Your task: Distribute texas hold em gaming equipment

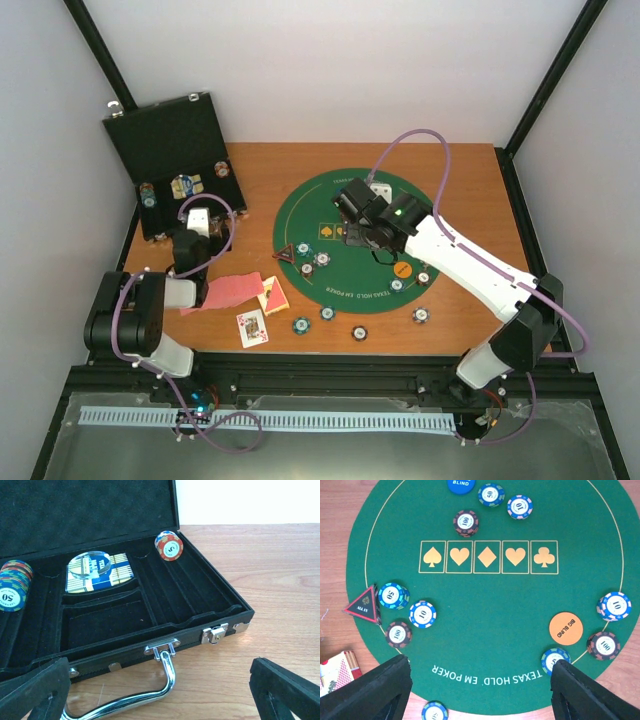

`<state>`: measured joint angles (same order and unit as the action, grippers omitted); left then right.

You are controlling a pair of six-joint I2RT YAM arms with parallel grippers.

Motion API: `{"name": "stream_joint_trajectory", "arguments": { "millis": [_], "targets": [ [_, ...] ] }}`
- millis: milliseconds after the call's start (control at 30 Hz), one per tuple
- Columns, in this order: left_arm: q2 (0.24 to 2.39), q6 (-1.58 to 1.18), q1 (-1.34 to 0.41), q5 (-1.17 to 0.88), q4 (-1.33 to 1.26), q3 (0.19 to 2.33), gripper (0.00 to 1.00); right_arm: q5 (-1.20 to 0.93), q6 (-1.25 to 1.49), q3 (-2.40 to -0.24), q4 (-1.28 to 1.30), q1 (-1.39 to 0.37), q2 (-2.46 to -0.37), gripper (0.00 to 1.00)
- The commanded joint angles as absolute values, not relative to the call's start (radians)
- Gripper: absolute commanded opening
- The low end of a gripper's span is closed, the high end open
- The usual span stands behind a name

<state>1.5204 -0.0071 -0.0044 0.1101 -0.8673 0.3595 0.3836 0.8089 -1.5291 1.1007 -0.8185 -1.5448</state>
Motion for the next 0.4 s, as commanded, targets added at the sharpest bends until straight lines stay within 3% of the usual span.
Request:
{"name": "stream_joint_trajectory", "arguments": {
  "millis": [0, 367],
  "targets": [
    [1.518, -0.035, 0.001, 0.094, -0.899, 0.385, 1.0, 0.399, 0.812, -1.549, 1.113, -0.811, -1.548, 0.74],
    [1.519, -0.035, 0.003, 0.09, -0.895, 0.388, 1.0, 0.393, 0.813, -1.538, 1.111, -0.811, -1.547, 0.72]
  ]
}}
